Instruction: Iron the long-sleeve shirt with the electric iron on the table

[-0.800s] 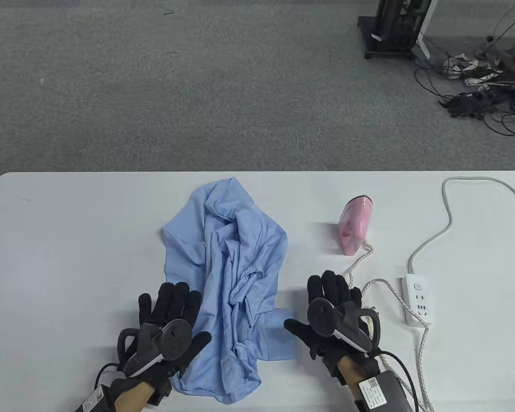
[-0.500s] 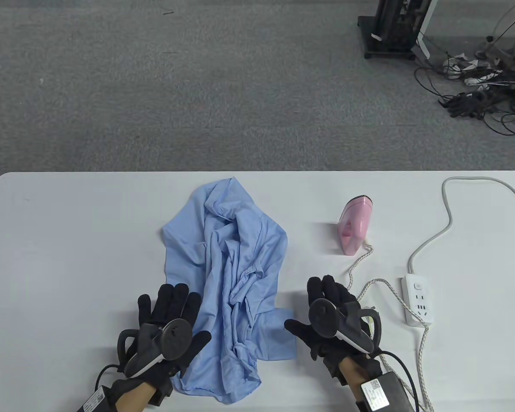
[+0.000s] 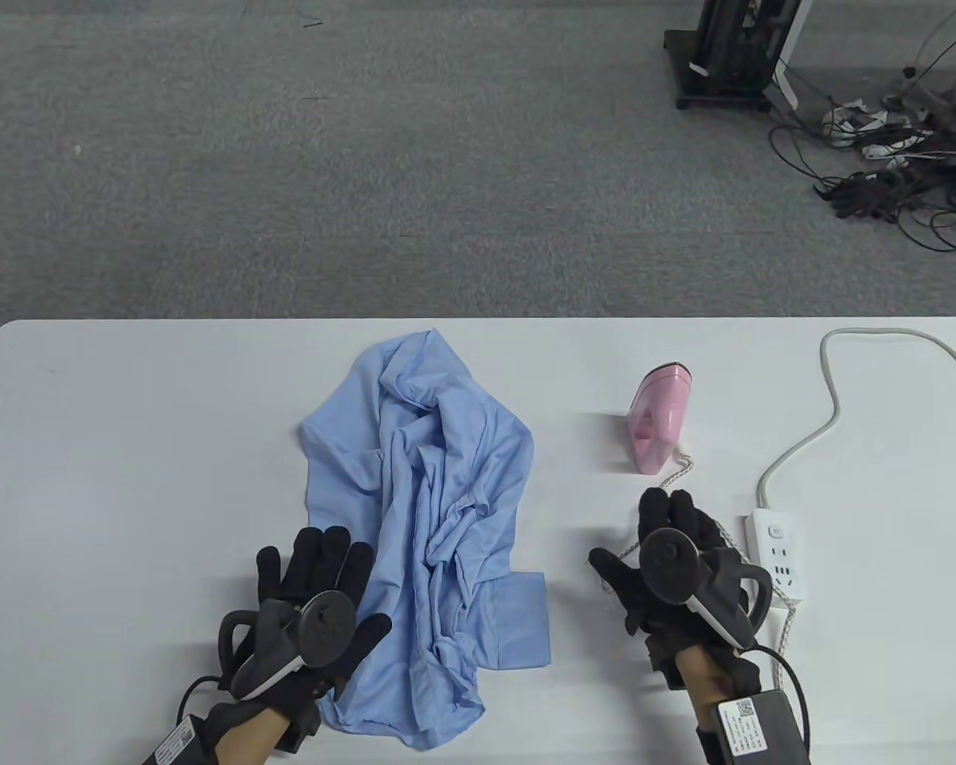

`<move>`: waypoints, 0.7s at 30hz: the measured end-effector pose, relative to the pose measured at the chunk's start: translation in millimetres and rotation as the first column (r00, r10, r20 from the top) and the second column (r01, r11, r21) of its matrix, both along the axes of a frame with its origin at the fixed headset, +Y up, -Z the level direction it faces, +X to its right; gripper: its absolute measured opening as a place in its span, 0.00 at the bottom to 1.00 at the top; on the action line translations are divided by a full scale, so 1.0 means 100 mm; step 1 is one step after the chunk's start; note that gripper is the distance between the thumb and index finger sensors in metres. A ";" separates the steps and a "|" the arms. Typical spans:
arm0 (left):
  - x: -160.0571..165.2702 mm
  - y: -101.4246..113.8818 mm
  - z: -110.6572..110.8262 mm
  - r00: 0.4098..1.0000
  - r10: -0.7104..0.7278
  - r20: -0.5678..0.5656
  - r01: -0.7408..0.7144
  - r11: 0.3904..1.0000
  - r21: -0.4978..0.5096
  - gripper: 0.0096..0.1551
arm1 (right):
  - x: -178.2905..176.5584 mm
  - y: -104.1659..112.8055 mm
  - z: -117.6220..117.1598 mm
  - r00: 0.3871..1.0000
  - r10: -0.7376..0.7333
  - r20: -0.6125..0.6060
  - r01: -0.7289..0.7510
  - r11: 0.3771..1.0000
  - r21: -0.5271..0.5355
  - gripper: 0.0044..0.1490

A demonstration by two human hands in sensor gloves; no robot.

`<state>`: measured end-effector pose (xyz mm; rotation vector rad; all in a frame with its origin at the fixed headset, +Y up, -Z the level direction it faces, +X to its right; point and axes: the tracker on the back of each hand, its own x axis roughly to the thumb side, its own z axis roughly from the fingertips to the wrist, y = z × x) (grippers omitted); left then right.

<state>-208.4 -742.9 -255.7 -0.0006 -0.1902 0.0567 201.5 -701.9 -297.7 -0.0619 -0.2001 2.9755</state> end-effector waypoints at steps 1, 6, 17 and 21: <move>0.00 0.00 0.00 1.000 -0.020 0.000 0.020 1.000 0.008 0.51 | 0.02 0.01 -0.01 1.000 0.017 0.011 -0.017 1.000 -0.001 0.61; 0.00 -0.01 0.00 1.000 -0.011 0.002 0.011 1.000 -0.014 0.51 | 0.12 0.00 -0.03 0.993 0.086 0.076 -0.071 0.981 -0.181 0.54; -0.02 -0.03 -0.03 0.999 -0.035 -0.028 0.034 0.998 -0.045 0.50 | 0.04 -0.45 -0.14 0.949 0.316 0.017 -0.279 0.862 -0.422 0.49; -0.02 -0.02 -0.03 0.997 -0.067 -0.033 0.066 0.998 -0.015 0.50 | 0.03 -0.53 -0.22 0.902 0.432 -0.012 -0.391 0.803 -0.449 0.50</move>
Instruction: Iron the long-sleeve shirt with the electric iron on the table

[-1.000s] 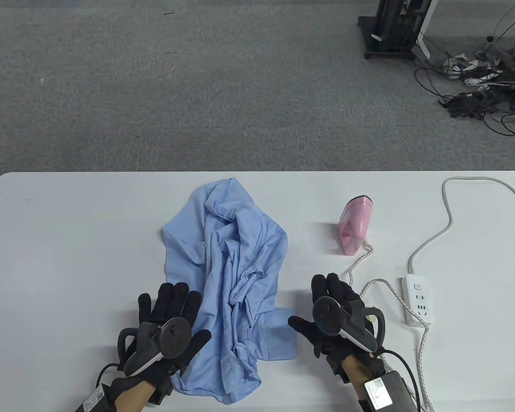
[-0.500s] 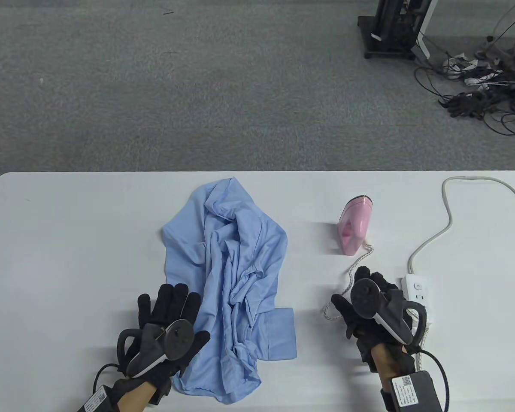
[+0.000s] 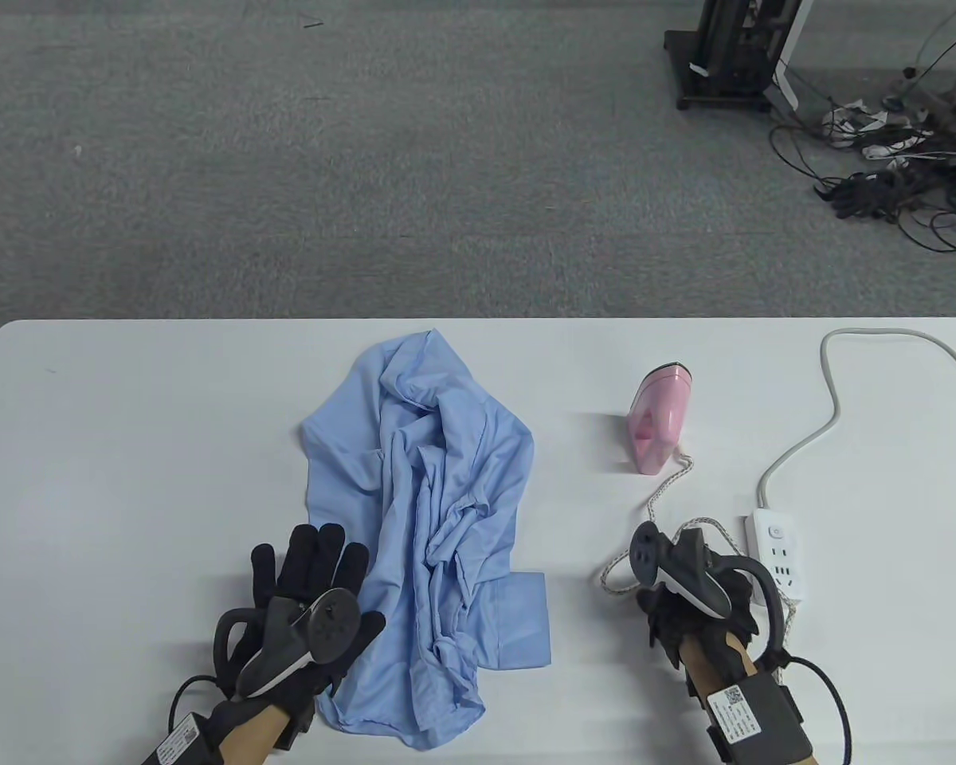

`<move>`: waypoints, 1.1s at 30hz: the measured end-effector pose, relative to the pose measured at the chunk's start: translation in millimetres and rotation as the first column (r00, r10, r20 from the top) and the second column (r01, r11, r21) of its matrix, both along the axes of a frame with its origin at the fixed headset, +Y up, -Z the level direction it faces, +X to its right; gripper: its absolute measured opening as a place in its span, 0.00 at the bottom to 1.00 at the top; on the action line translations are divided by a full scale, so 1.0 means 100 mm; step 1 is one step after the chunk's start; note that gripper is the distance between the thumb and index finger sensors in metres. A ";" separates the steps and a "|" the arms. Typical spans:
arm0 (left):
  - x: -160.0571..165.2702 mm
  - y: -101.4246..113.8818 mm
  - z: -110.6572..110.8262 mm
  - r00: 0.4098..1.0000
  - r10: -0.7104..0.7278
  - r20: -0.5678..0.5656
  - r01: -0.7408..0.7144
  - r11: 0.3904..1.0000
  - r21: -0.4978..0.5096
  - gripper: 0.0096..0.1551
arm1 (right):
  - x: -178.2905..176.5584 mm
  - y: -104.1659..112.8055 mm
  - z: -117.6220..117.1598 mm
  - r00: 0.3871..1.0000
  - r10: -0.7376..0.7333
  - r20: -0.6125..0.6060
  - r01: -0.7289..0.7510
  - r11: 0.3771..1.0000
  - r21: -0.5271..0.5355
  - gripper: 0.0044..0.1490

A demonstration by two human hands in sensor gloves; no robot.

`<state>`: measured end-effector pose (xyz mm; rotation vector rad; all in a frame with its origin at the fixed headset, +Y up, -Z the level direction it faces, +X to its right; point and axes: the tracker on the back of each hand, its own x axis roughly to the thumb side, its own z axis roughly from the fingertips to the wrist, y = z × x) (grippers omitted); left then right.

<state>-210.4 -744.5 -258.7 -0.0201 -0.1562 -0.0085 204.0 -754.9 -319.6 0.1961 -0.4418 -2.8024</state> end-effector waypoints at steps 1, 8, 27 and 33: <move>0.00 -0.01 0.00 1.000 0.010 0.003 -0.010 1.000 -0.008 0.50 | -0.01 -0.01 -0.01 1.000 0.016 -0.012 -0.016 1.000 -0.003 0.49; -0.03 -0.09 -0.04 0.999 0.039 -0.006 -0.039 0.995 -0.089 0.50 | 0.00 -0.06 0.01 0.999 0.041 0.004 -0.040 0.999 -0.015 0.51; -0.04 -0.12 -0.06 1.000 0.010 0.013 -0.008 0.994 -0.112 0.50 | 0.89 0.89 0.35 0.846 -0.523 0.106 0.428 0.784 0.449 0.41; -0.01 -0.13 -0.06 1.000 0.016 0.024 -0.012 0.990 -0.141 0.50 | 1.36 0.75 0.40 0.746 -0.628 0.224 0.498 0.748 0.438 0.41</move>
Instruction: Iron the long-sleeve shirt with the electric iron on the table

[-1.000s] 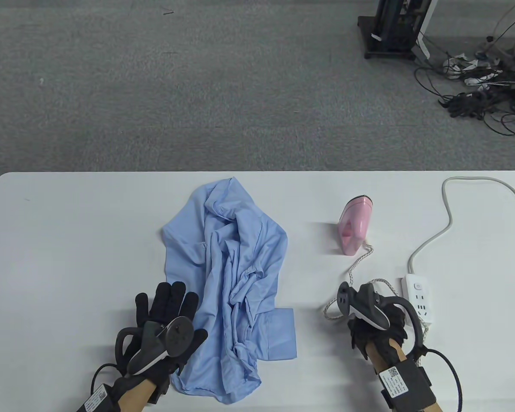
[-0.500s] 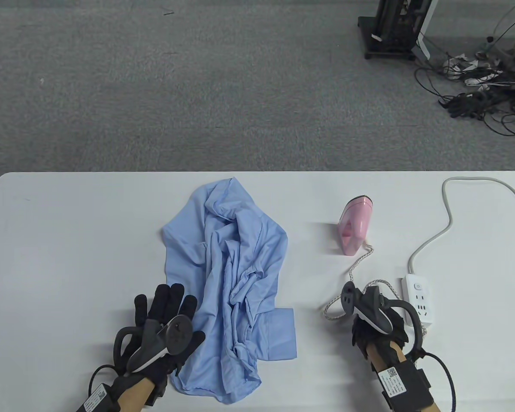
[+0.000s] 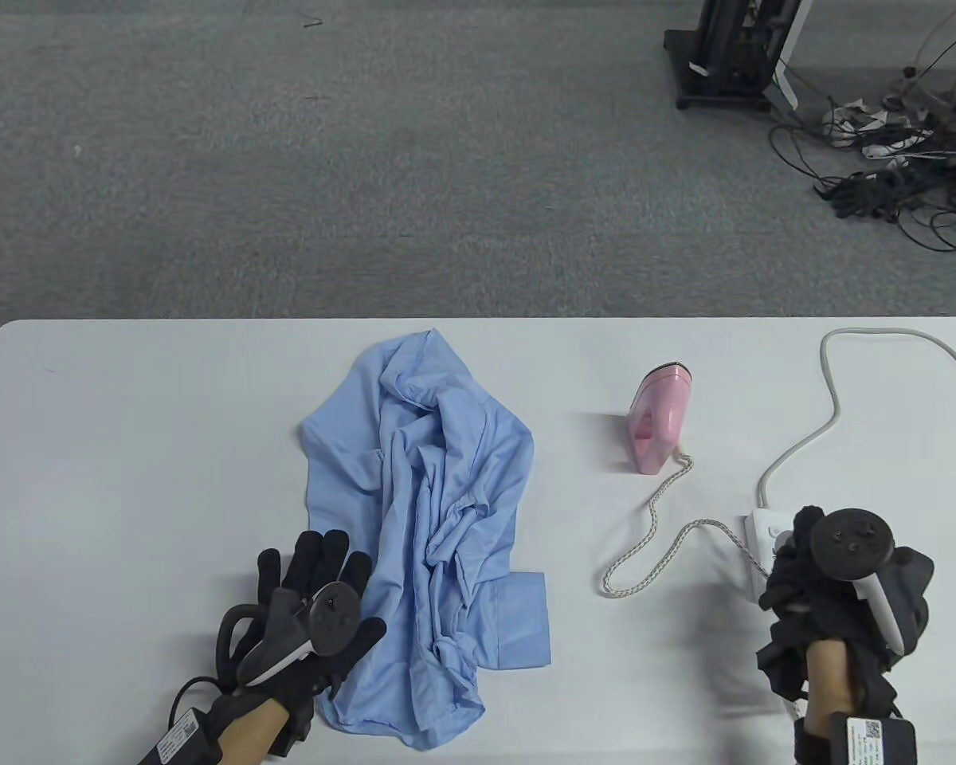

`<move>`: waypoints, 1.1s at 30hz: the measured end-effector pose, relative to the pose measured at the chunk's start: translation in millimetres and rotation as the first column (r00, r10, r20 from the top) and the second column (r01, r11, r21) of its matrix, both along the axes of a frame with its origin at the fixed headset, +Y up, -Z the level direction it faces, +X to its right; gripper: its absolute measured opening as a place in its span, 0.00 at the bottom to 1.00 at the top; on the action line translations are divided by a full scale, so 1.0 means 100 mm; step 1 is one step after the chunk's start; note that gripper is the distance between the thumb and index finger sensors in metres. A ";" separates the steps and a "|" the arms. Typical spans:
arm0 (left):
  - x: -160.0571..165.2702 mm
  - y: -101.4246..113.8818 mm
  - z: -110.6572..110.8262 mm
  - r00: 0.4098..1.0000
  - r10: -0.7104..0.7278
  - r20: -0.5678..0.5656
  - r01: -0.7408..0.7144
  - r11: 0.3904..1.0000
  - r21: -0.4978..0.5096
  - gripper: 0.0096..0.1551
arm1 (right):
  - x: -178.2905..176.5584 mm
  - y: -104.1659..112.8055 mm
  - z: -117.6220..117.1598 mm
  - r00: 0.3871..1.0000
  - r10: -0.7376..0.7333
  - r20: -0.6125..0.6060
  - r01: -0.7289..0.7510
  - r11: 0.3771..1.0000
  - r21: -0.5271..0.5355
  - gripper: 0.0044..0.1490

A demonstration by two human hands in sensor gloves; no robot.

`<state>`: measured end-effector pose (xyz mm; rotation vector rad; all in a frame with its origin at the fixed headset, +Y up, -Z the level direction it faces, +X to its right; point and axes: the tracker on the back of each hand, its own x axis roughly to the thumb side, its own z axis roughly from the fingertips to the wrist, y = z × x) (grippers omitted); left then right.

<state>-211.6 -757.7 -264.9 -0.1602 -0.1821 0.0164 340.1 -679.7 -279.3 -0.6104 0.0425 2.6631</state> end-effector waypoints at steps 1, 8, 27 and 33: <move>0.00 0.00 0.00 1.000 0.001 0.002 -0.001 1.000 -0.001 0.50 | 0.04 -0.04 -0.01 1.000 0.009 0.024 -0.009 1.000 -0.001 0.41; 0.01 -0.01 0.00 1.000 0.010 0.000 -0.010 1.000 -0.017 0.50 | 0.13 -0.23 -0.14 0.990 0.113 0.082 -0.109 0.993 -0.048 0.39; 0.00 -0.01 0.00 1.000 0.019 0.000 -0.019 0.999 -0.045 0.50 | 0.05 -0.40 -0.21 0.992 0.125 0.033 -0.116 0.974 -0.197 0.38; -0.02 0.00 -0.01 0.999 0.031 -0.014 -0.032 0.998 -0.046 0.50 | 0.04 -0.43 -0.23 0.991 0.131 0.028 -0.121 0.966 -0.230 0.38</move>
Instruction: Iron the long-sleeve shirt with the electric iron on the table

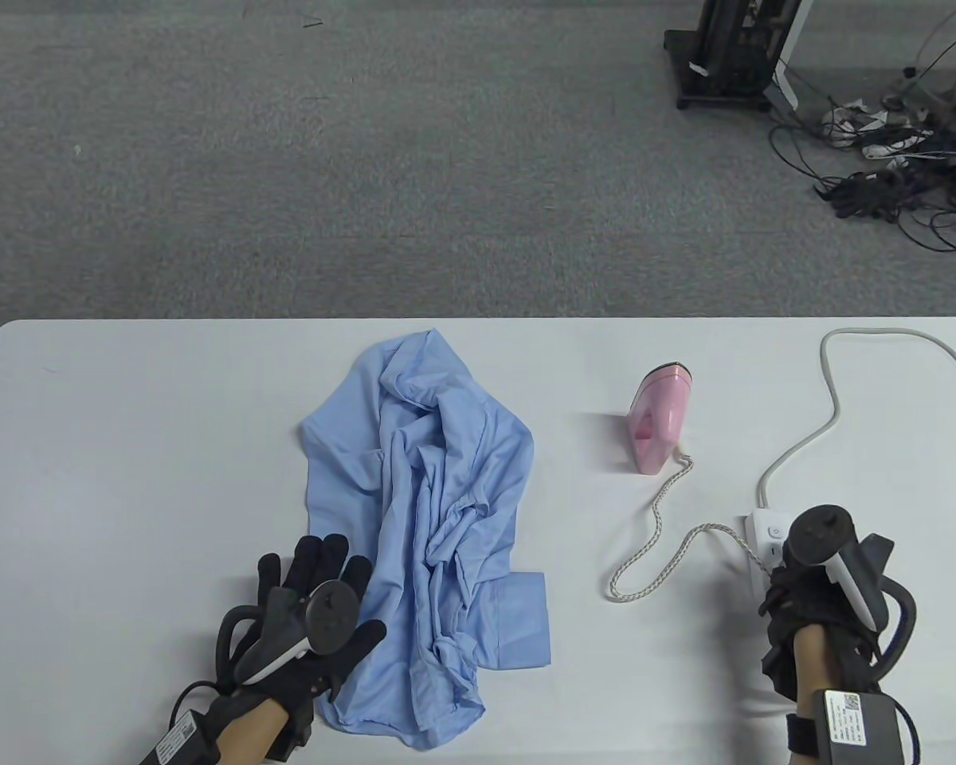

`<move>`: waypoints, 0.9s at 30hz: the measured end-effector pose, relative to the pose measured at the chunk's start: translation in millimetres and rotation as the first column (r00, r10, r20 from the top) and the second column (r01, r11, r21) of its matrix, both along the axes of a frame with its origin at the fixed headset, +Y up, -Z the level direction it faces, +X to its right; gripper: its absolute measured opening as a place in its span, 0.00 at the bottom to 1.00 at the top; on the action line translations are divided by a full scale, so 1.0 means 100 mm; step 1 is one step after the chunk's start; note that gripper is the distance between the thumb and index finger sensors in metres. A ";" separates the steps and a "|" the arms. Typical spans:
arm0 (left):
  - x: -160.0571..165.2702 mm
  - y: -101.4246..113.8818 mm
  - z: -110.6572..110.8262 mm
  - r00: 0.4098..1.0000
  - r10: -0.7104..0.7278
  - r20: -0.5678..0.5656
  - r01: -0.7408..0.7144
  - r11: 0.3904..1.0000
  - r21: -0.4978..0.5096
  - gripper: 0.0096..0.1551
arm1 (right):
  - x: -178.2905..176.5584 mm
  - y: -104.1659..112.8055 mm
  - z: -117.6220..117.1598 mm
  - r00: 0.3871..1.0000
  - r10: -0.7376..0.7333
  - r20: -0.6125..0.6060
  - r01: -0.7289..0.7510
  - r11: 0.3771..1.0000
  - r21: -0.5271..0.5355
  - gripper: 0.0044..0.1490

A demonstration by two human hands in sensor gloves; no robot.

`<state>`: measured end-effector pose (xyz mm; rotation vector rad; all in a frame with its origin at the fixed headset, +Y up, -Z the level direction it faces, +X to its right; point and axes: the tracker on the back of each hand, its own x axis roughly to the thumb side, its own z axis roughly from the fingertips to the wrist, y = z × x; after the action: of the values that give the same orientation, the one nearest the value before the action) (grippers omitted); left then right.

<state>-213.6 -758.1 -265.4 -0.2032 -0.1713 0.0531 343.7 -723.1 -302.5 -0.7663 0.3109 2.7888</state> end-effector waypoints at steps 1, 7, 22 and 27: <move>-0.01 0.01 0.00 1.000 0.005 -0.002 -0.005 1.000 0.000 0.50 | 0.00 0.00 0.00 1.000 0.008 0.004 -0.008 1.000 0.012 0.38; -0.01 0.00 0.00 1.000 0.011 -0.002 -0.011 1.000 -0.004 0.50 | -0.07 0.00 -0.05 0.997 0.077 -0.006 -0.078 0.997 -0.028 0.38; 0.01 0.00 0.02 1.000 0.017 0.004 -0.017 1.000 -0.015 0.50 | -0.03 -0.08 -0.10 0.999 0.032 0.025 -0.029 0.993 -0.114 0.38; 0.00 0.04 0.03 0.999 0.035 0.000 -0.035 0.999 -0.001 0.50 | -0.03 -0.09 -0.11 0.999 0.039 0.030 -0.036 0.993 -0.110 0.38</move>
<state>-214.0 -754.5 -262.3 -0.2014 -0.1749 0.0882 340.3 -732.5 -313.7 -0.8496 0.4517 2.8106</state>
